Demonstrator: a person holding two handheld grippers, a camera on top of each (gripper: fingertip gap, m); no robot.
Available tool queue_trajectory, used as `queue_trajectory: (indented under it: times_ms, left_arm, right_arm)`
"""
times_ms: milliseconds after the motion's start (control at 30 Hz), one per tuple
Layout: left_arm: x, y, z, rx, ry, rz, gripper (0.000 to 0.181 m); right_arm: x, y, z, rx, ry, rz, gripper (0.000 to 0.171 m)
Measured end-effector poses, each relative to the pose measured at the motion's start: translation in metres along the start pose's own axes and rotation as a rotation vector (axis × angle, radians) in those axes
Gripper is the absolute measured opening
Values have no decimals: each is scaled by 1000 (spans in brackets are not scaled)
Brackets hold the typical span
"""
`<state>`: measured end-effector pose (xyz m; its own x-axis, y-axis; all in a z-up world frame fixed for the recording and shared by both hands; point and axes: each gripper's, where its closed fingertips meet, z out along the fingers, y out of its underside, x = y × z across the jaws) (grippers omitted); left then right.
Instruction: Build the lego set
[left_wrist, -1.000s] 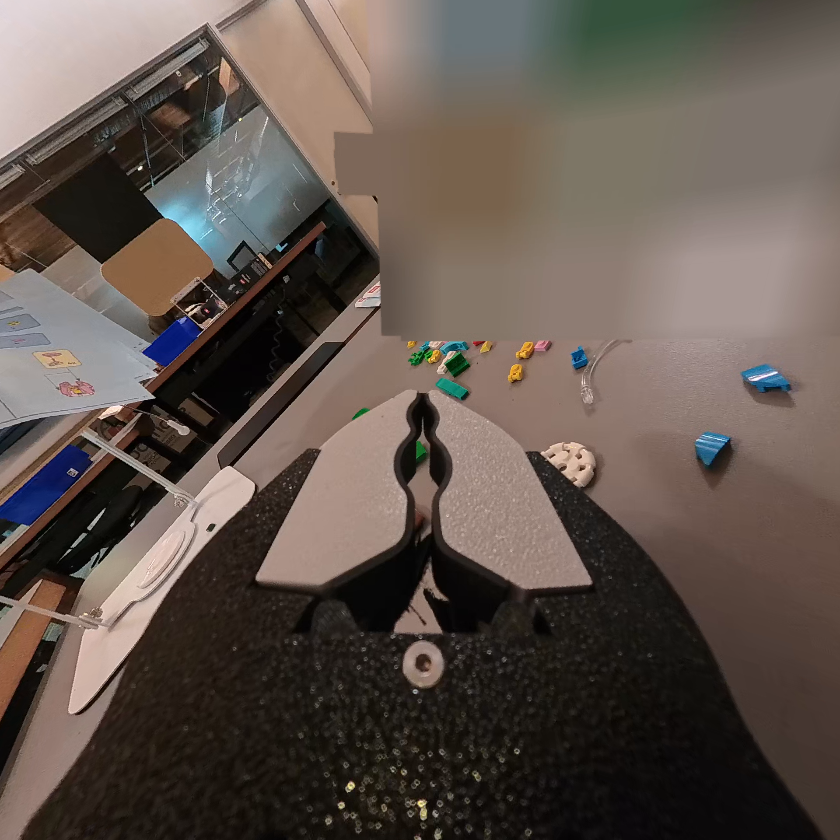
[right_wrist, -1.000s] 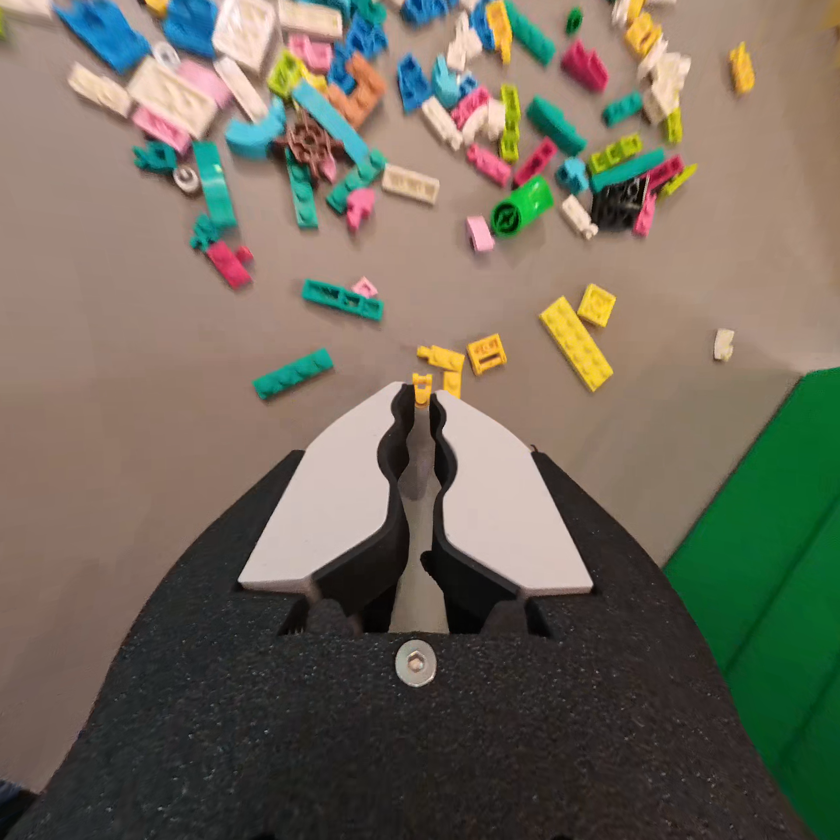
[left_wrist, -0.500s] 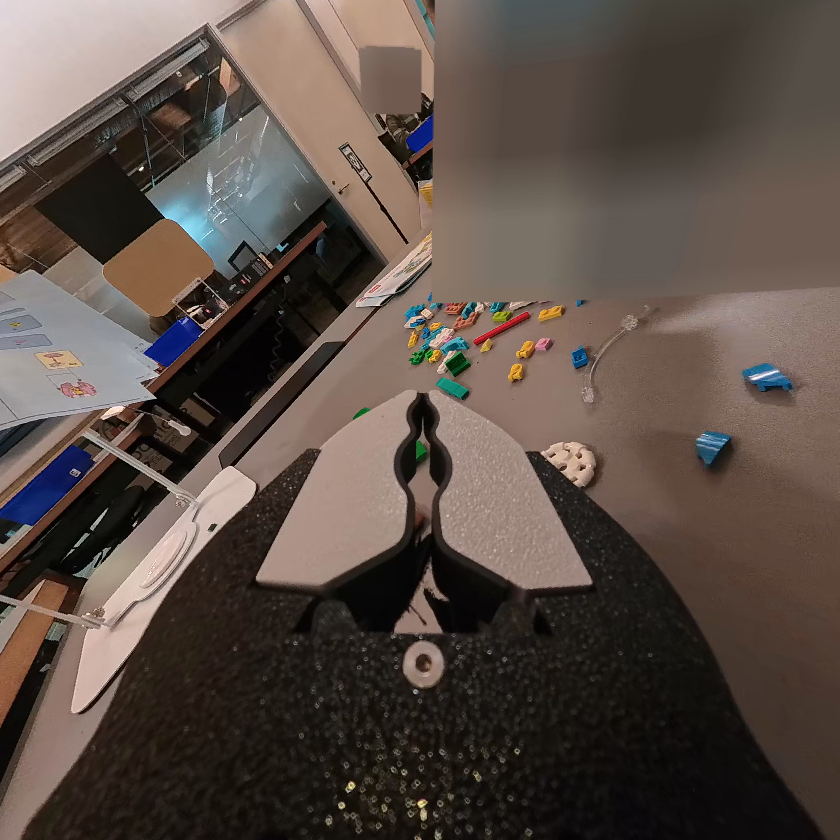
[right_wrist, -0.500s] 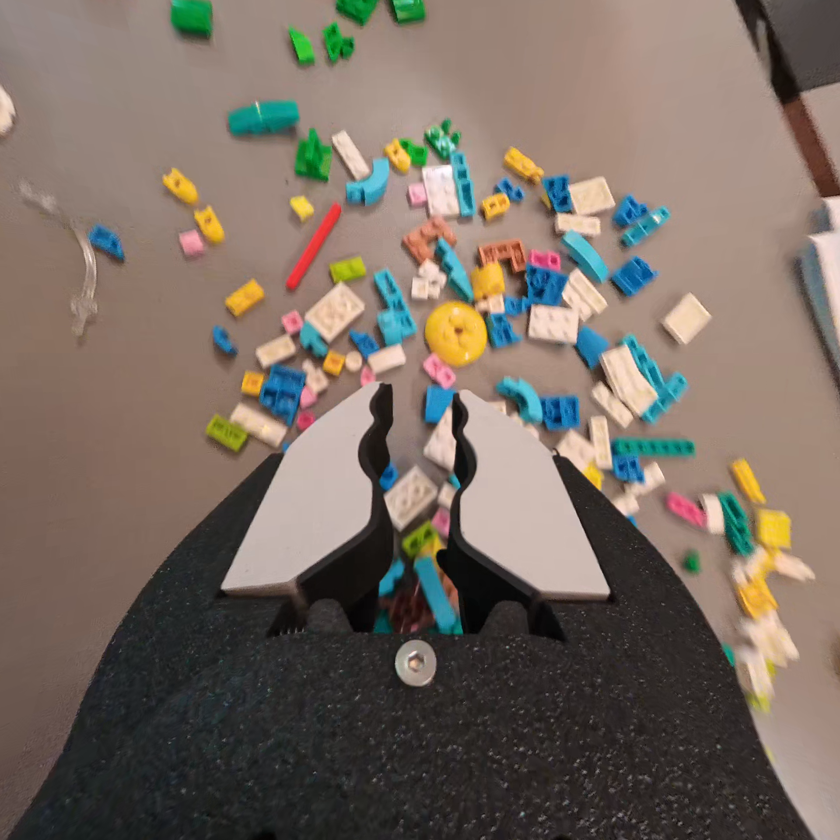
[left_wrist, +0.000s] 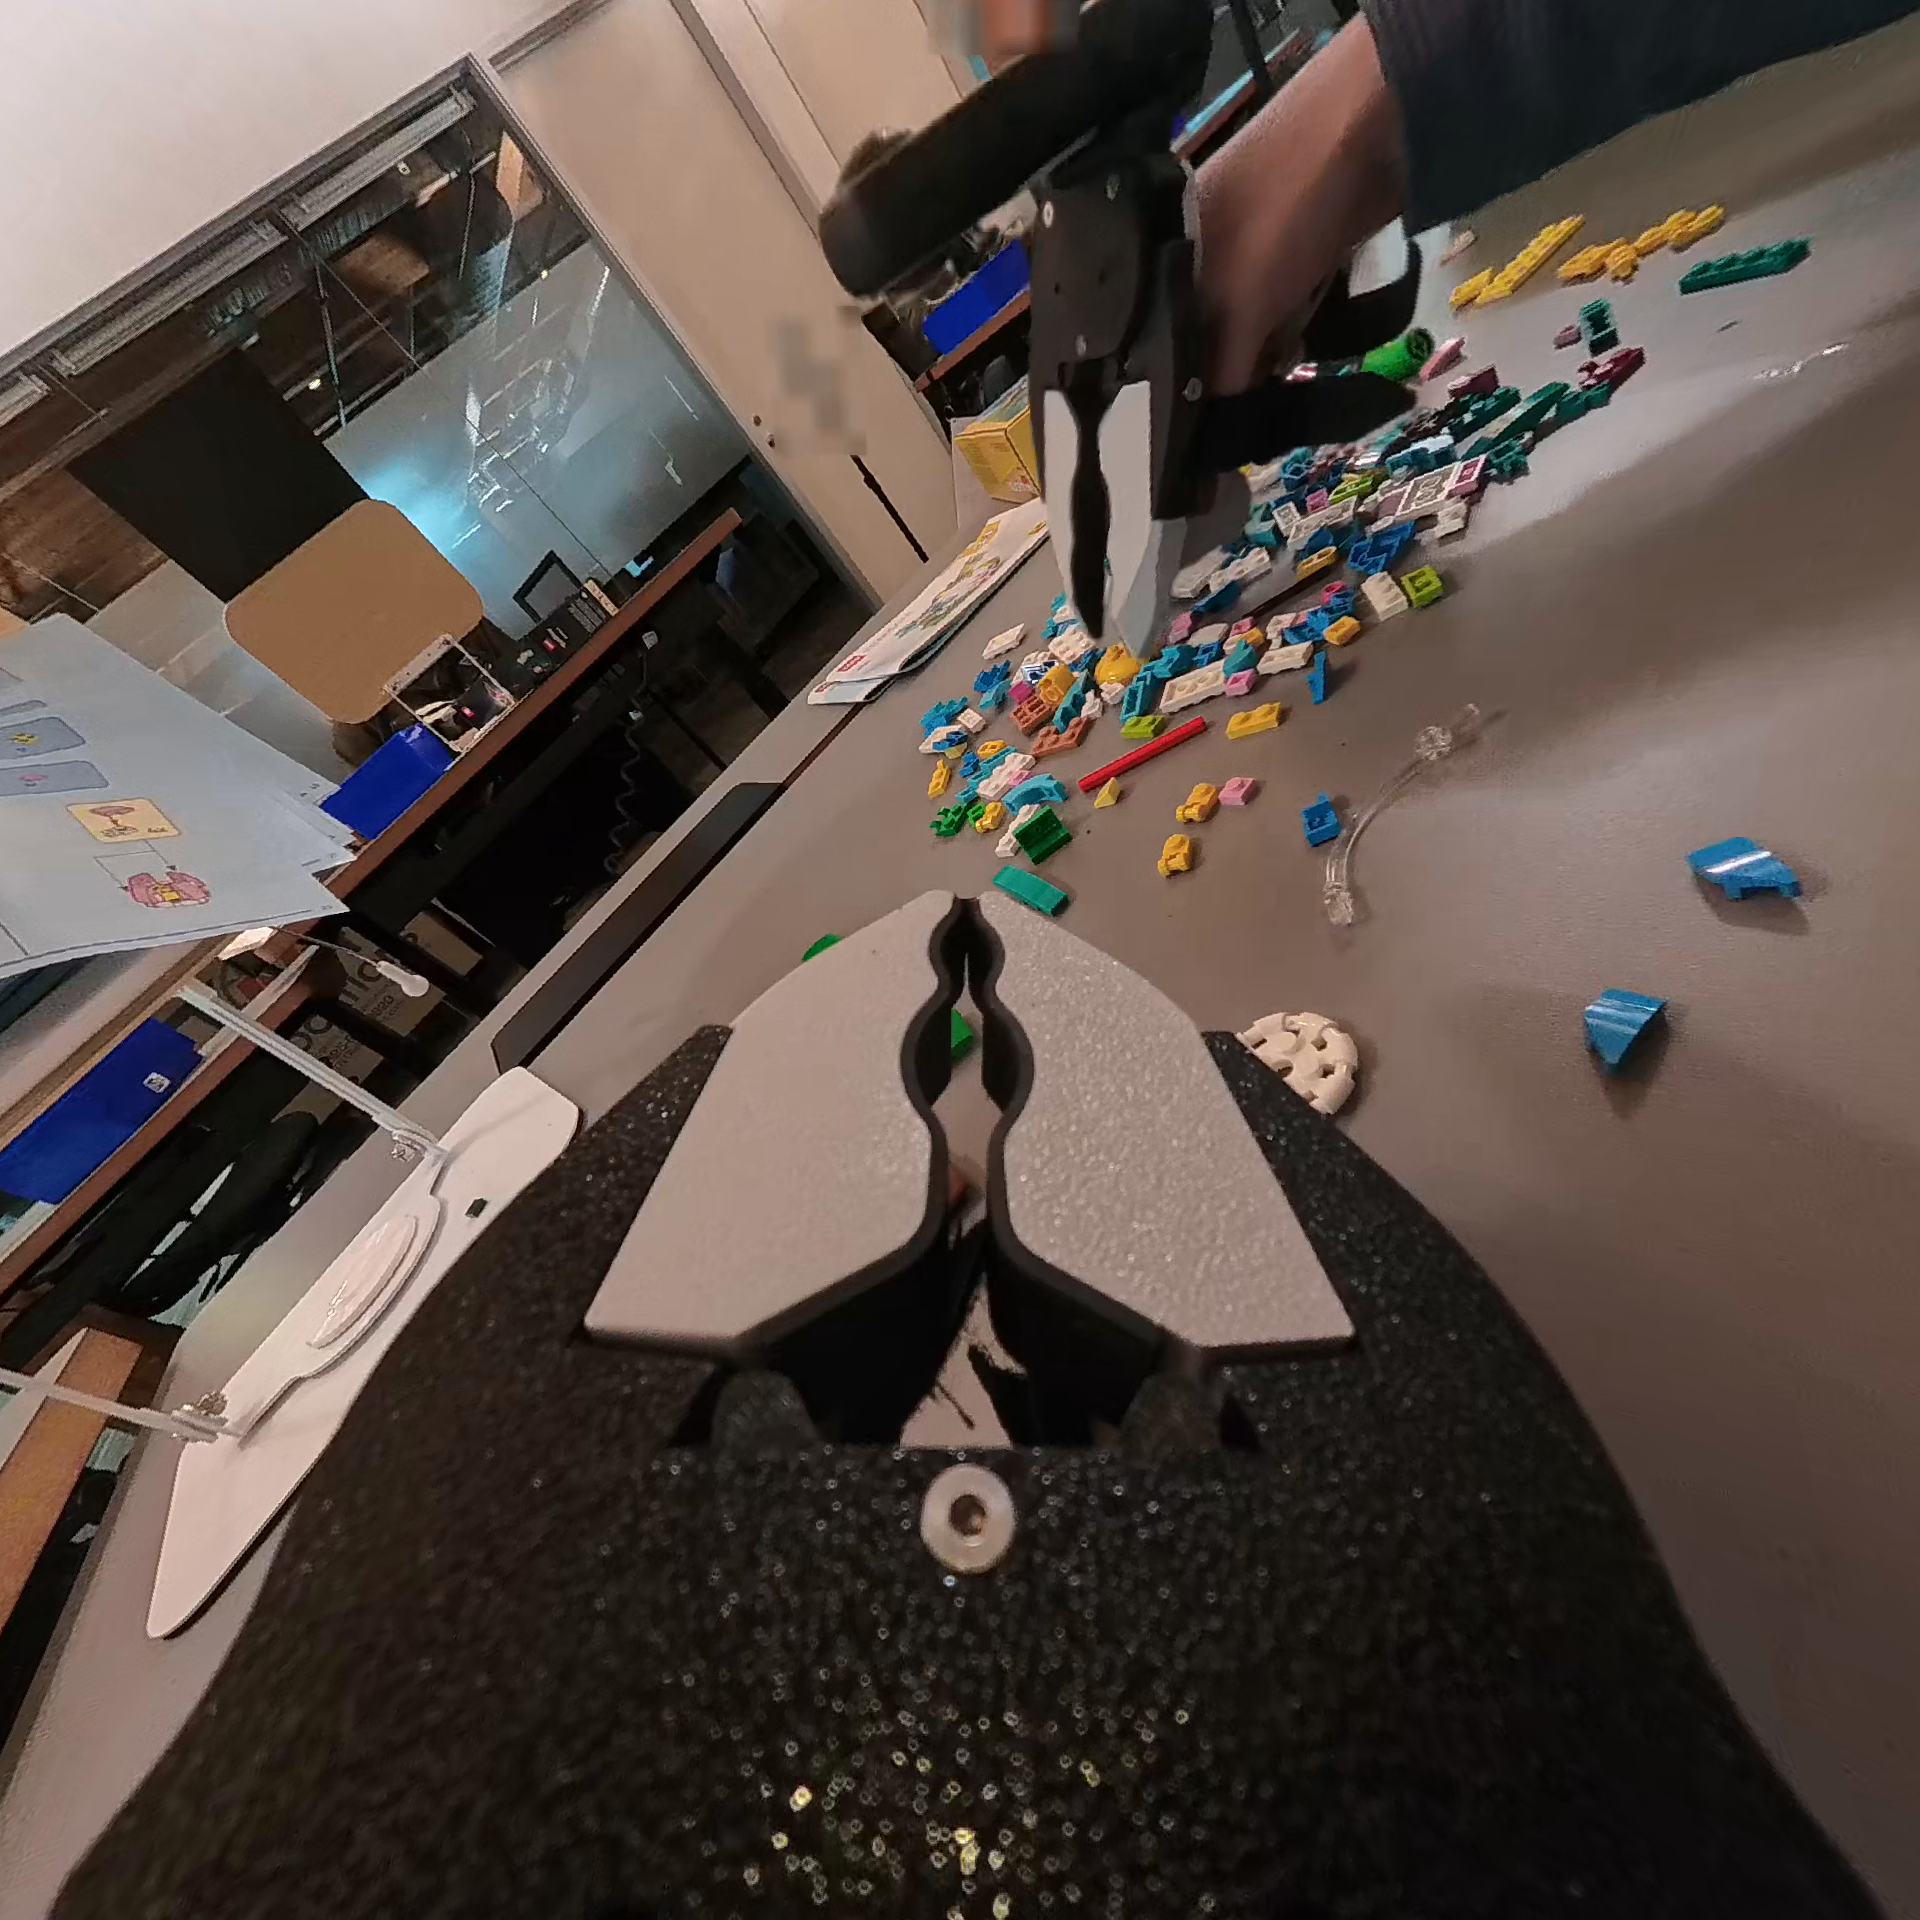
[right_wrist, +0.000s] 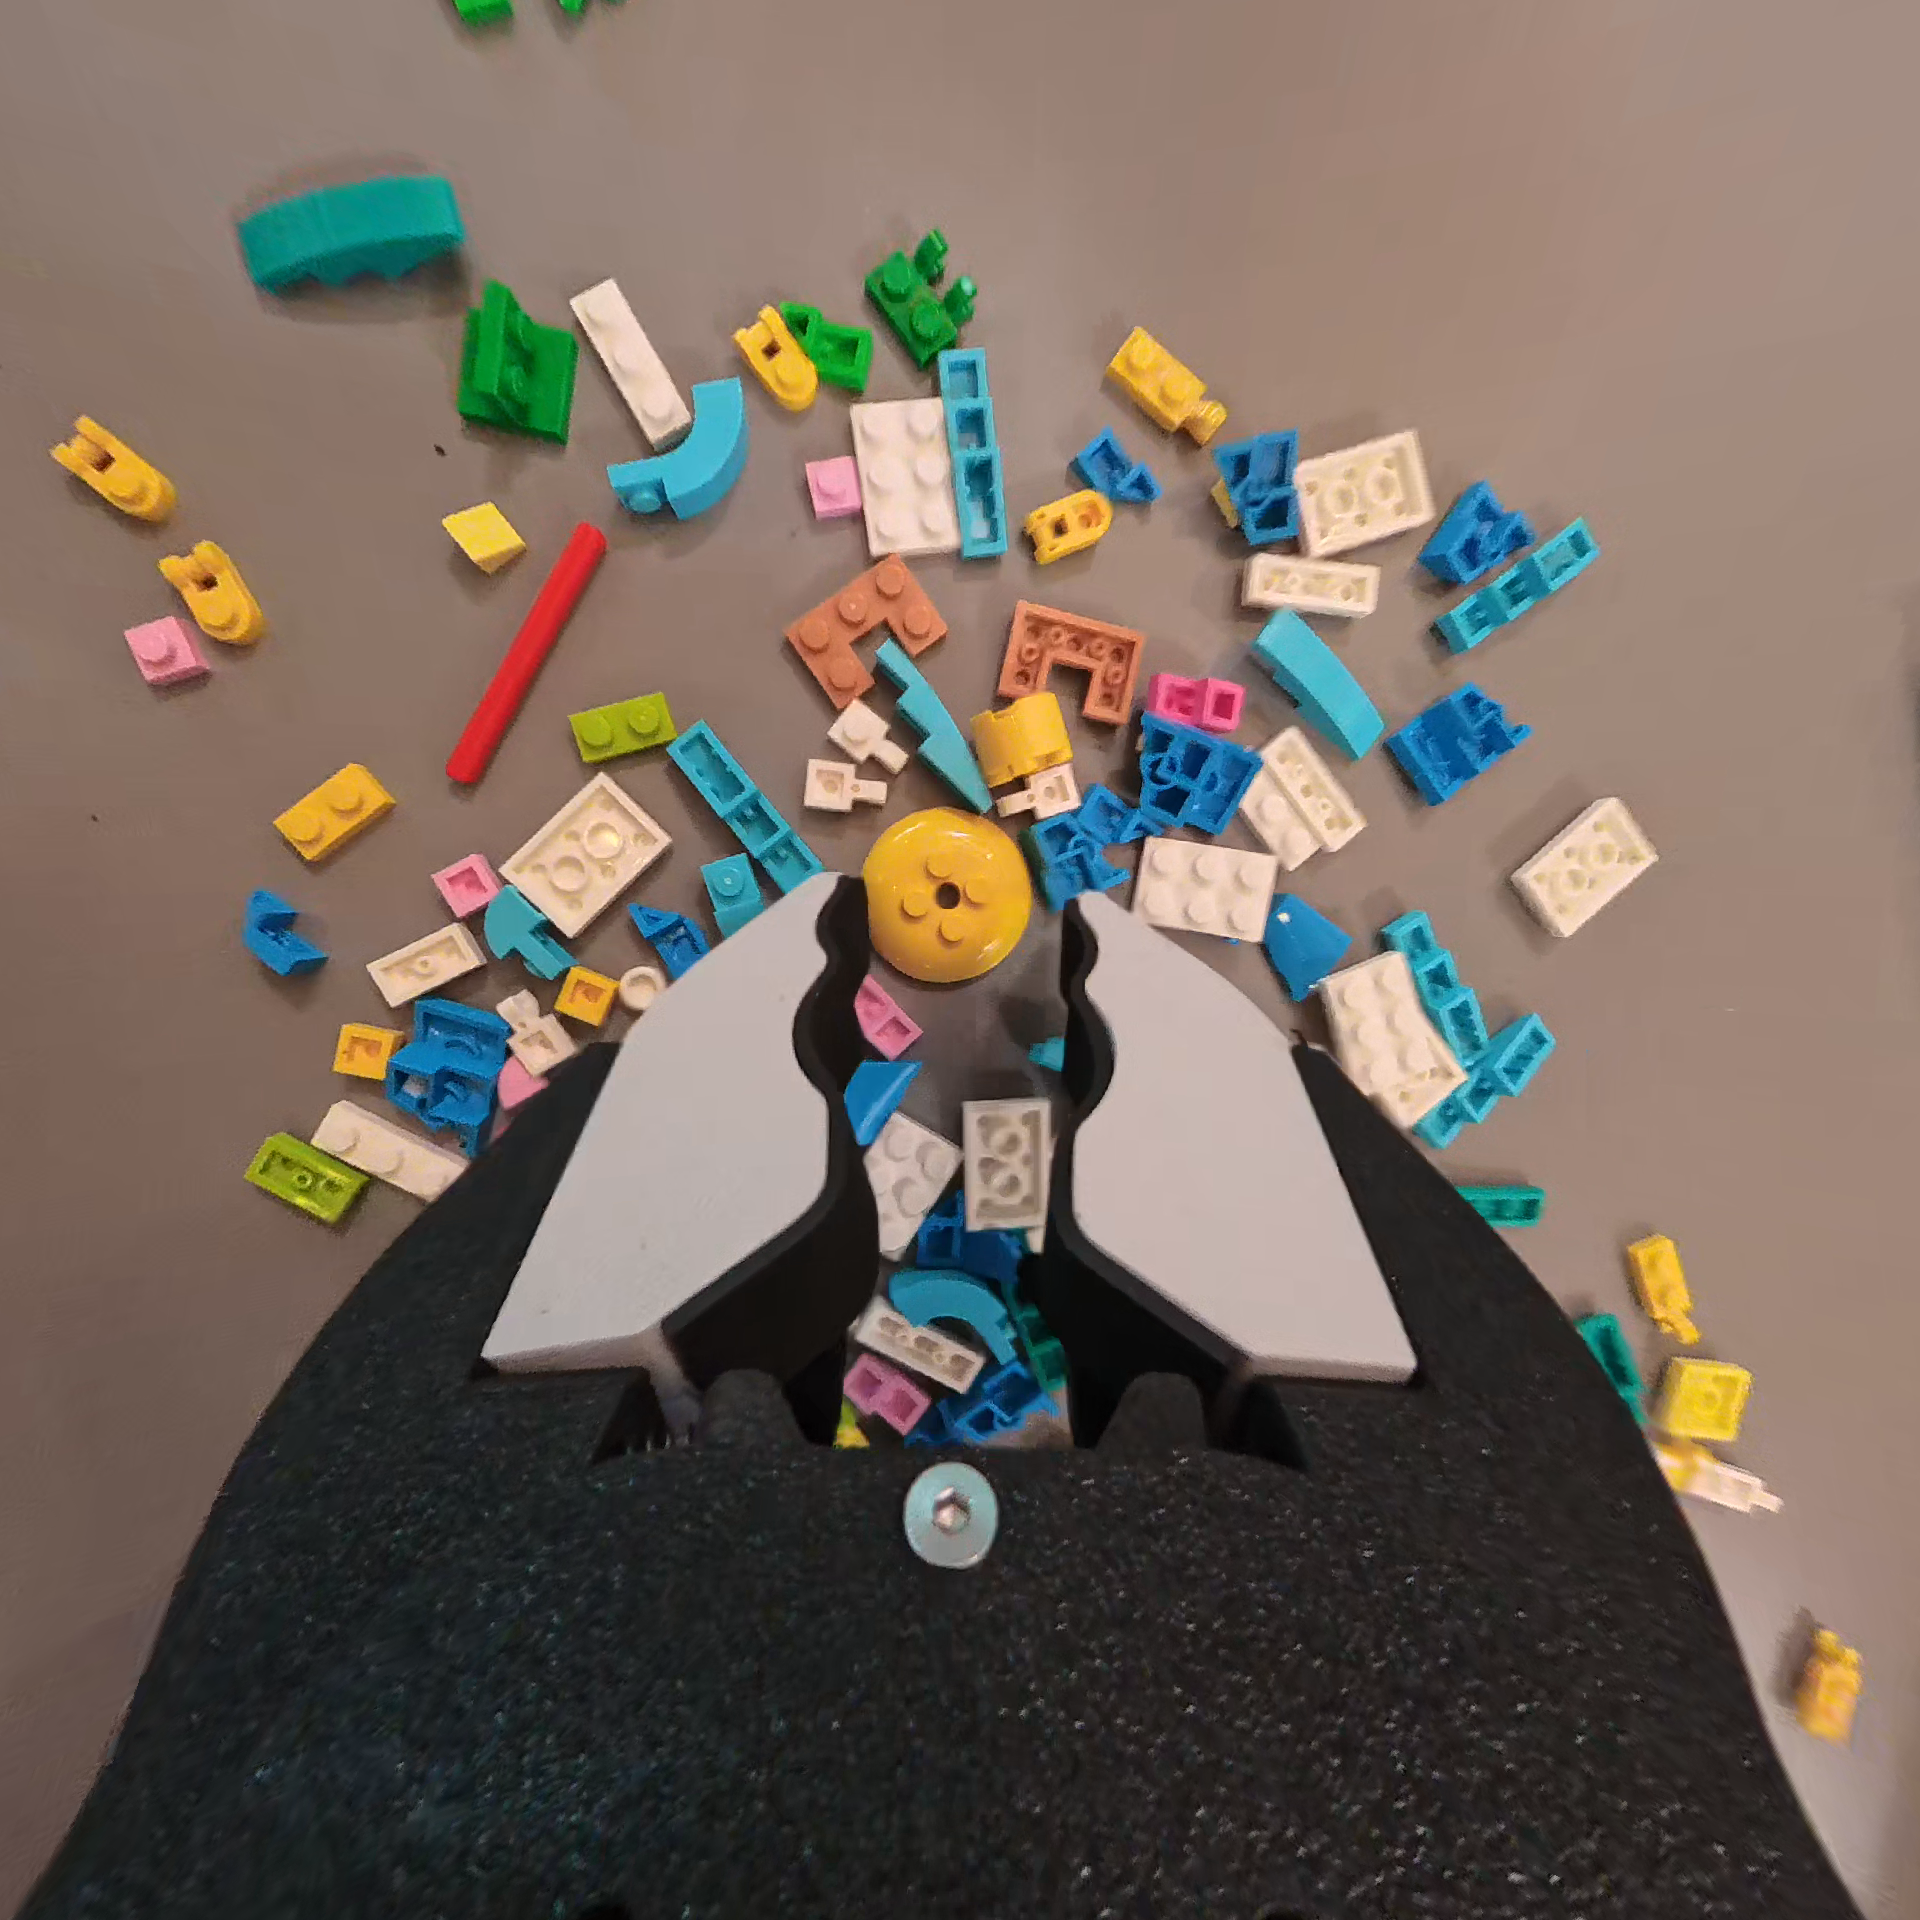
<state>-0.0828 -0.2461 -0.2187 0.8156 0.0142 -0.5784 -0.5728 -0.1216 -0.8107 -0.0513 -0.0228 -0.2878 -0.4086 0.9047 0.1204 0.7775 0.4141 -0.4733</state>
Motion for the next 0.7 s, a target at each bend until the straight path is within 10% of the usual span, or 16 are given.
queue_trajectory:
  times_ms: [467, 700]
  left_arm:
    - [1, 0, 0, -4, 1, 3, 0]
    - [-1, -1, 0, 7, -8, -18, 0]
  right_arm:
    - [9, -28, 13, 32, -2, 92, 16]
    - [-36, -73, -25, 360, 224, -547, 16]
